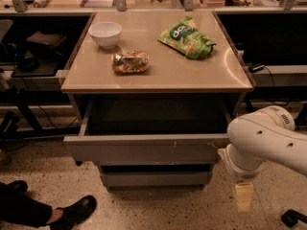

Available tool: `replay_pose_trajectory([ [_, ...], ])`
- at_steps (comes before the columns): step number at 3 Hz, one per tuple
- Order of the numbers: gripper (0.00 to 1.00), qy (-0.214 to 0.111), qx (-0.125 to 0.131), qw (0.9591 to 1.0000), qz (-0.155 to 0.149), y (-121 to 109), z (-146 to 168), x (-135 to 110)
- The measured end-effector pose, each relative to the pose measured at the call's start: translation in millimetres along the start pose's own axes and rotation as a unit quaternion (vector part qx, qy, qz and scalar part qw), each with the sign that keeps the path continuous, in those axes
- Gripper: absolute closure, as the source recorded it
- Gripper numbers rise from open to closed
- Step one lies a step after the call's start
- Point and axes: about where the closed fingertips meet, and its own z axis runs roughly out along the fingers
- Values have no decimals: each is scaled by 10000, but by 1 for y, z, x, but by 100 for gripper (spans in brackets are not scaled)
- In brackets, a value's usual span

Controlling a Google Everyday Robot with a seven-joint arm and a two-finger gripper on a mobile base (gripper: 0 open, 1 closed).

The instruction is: Close top drawer

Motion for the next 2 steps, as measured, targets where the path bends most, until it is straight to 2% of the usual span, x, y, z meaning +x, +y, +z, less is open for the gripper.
replay_pose_trajectory([
  [1, 0, -137, 30, 9999, -34, -33, -11, -5],
  [2, 0, -231, -75, 9997, -86, -46, -12, -8],
])
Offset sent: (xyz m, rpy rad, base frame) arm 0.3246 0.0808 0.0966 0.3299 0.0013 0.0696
